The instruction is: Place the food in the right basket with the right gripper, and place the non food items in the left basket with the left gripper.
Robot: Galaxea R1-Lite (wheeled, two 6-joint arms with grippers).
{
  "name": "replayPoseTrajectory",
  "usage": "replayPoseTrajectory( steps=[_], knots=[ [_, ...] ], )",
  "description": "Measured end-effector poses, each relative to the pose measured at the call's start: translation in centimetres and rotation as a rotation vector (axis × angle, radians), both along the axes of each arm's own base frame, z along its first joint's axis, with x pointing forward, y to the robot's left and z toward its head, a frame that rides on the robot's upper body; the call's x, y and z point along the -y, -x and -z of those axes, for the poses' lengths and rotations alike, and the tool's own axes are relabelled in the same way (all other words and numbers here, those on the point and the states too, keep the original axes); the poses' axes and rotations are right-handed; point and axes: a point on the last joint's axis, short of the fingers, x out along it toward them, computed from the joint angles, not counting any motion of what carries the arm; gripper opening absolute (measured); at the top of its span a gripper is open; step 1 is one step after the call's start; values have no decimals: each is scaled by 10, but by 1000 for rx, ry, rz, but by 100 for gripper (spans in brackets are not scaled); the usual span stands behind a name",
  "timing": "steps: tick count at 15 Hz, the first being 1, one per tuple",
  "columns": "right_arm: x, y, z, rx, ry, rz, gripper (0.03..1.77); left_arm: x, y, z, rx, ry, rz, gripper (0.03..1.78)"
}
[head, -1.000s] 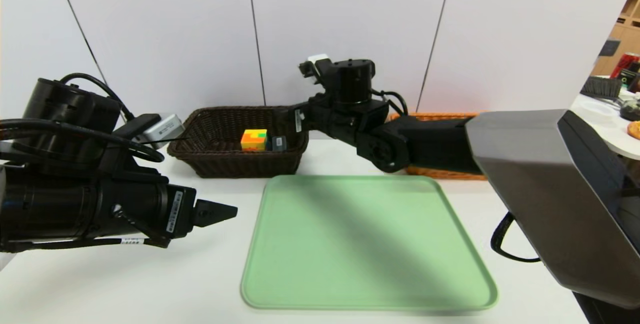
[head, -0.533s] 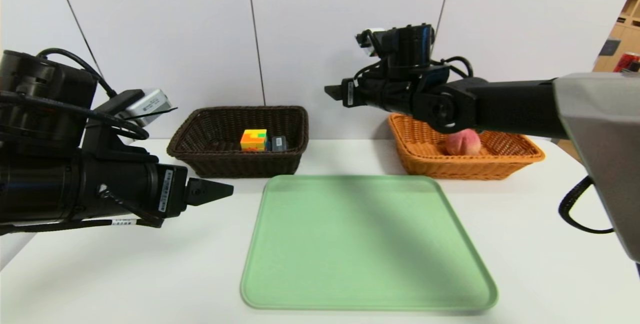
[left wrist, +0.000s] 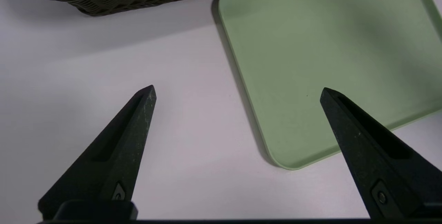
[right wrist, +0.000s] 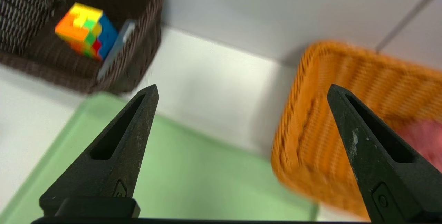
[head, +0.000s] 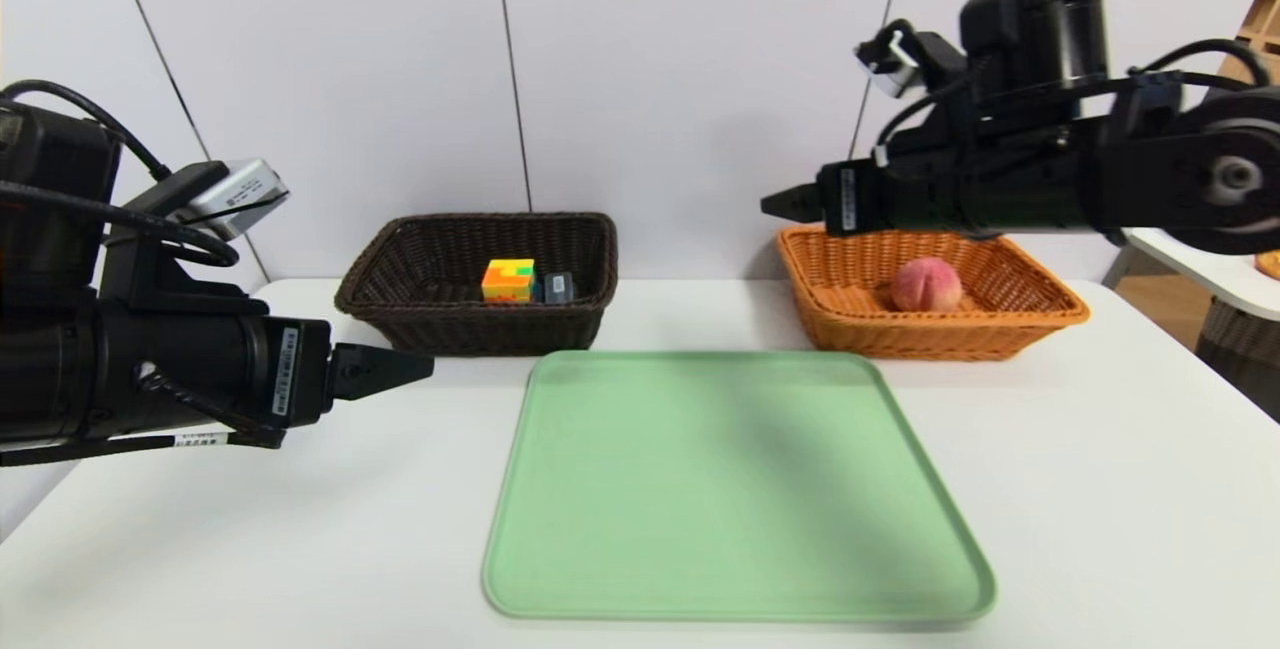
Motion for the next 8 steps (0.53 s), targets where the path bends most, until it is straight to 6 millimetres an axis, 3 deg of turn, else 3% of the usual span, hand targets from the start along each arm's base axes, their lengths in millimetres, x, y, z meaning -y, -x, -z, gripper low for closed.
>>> replayPoseTrajectory(
  steps=[4,8],
  knots=[
    [37,74,10,-87,14,12,169,-1,3,4,-11,-3,-1,169],
    [61,132,23,-133,16,-1,169,-3,9,11,-27,-9,0,169]
  ],
)
